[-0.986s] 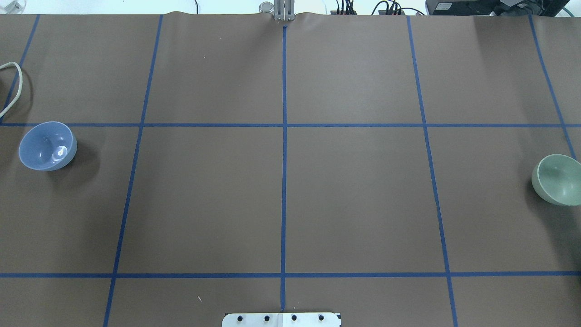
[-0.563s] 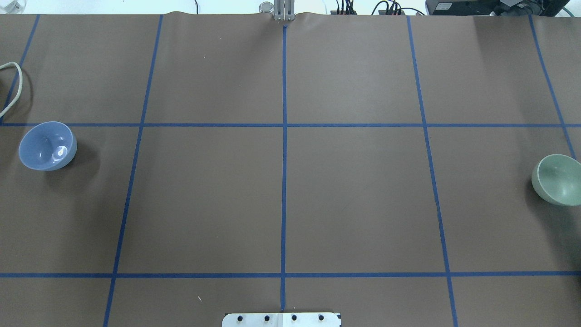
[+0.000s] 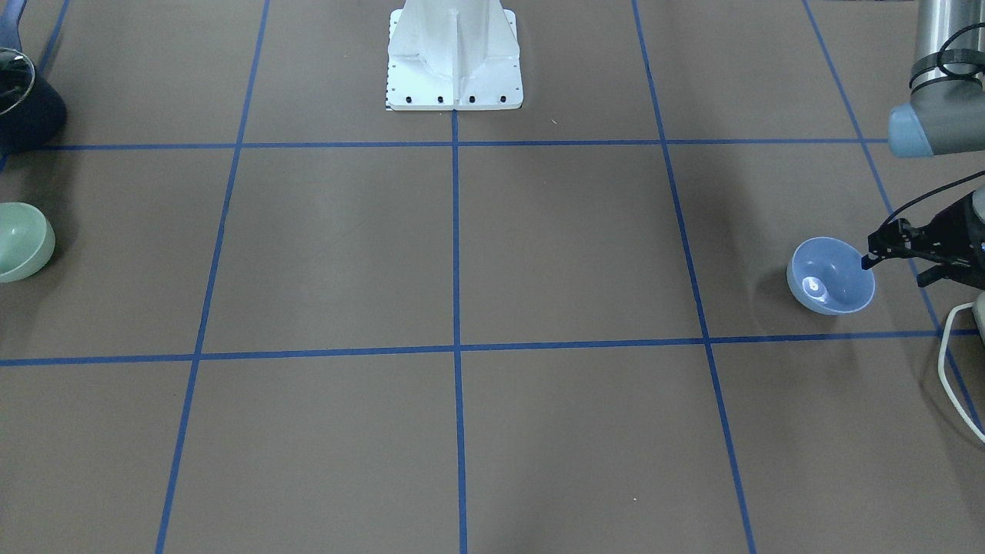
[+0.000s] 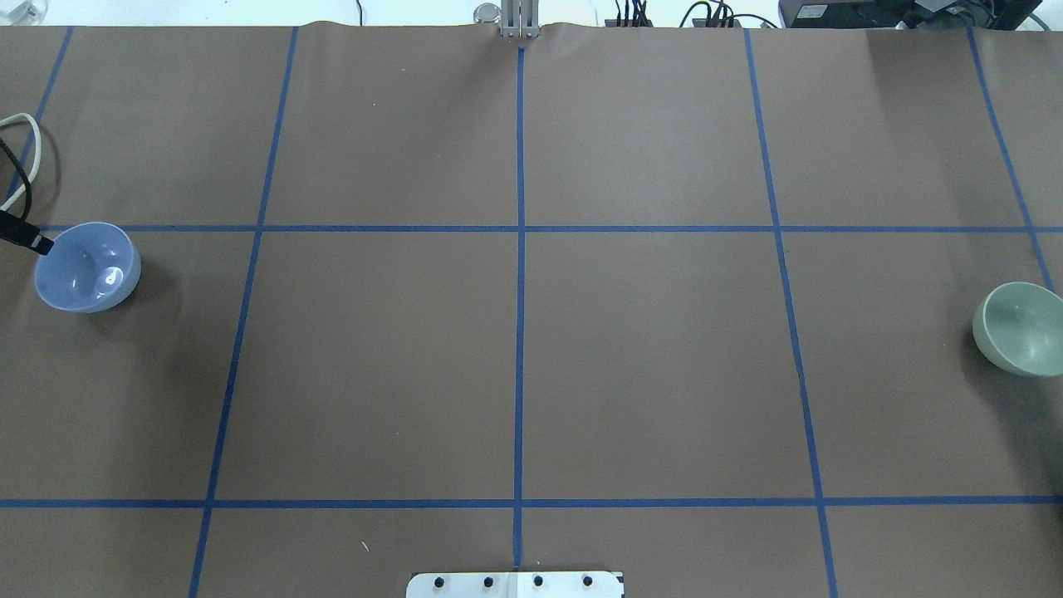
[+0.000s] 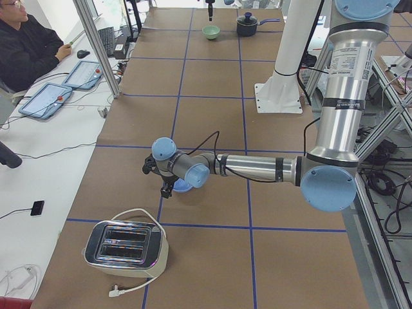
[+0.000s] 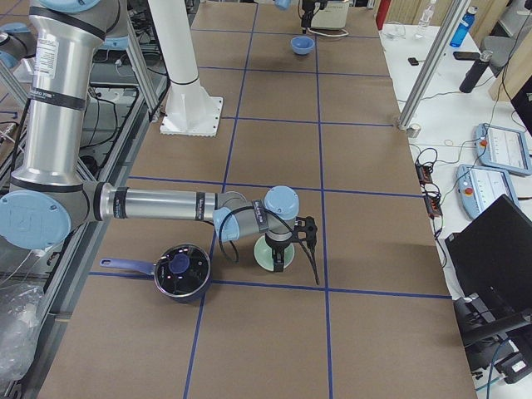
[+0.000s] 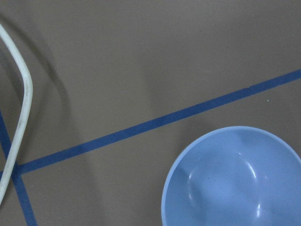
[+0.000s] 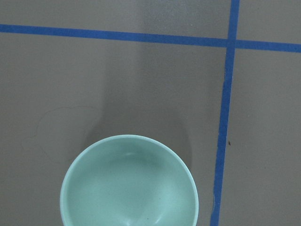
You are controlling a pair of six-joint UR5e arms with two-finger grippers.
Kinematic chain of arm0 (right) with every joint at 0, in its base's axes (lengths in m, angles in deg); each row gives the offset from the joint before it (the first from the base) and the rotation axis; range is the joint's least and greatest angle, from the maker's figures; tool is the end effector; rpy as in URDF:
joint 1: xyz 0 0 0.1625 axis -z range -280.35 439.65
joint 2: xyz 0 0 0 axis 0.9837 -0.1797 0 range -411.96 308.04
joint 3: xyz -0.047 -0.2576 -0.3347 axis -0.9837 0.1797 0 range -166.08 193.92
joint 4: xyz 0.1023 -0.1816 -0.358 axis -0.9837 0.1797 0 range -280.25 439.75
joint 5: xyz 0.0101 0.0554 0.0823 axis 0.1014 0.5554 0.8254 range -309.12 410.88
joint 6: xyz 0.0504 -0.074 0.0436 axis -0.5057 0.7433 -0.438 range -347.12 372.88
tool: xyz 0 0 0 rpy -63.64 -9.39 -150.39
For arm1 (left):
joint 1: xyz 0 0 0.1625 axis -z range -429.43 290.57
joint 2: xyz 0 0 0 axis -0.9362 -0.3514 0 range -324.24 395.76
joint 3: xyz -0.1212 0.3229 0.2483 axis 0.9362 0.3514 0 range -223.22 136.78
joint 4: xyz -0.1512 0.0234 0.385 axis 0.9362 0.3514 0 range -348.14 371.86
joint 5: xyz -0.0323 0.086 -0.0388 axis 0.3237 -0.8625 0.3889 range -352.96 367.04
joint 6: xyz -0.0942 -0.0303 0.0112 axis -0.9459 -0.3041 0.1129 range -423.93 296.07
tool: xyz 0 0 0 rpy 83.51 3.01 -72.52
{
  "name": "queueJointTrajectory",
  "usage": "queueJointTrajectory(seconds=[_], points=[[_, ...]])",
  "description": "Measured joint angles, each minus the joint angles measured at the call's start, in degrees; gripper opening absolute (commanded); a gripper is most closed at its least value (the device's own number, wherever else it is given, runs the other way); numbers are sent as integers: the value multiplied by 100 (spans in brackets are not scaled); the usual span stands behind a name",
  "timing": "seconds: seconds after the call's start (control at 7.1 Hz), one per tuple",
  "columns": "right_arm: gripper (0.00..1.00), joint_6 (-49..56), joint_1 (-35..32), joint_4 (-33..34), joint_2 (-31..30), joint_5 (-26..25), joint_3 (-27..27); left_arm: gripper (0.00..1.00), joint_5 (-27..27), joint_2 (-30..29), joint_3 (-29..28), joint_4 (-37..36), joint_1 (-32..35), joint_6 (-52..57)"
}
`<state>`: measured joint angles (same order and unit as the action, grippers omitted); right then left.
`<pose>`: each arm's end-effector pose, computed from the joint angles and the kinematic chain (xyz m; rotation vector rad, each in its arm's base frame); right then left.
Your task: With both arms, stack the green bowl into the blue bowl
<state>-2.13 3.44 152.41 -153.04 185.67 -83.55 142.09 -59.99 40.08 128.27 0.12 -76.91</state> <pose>-0.0397 -0.4263 0.6492 0.0266 -0.8100 -0.0735 0.1351 -0.5419 0.6126 0.1813 0.8637 0.2965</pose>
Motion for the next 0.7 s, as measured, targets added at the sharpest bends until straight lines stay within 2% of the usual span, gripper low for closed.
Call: queueJointTrajectory(seconds=[0.7], points=[[100,36,1,-22,-71,-155,69,97,-227,-299,-386,178,-257,-136]])
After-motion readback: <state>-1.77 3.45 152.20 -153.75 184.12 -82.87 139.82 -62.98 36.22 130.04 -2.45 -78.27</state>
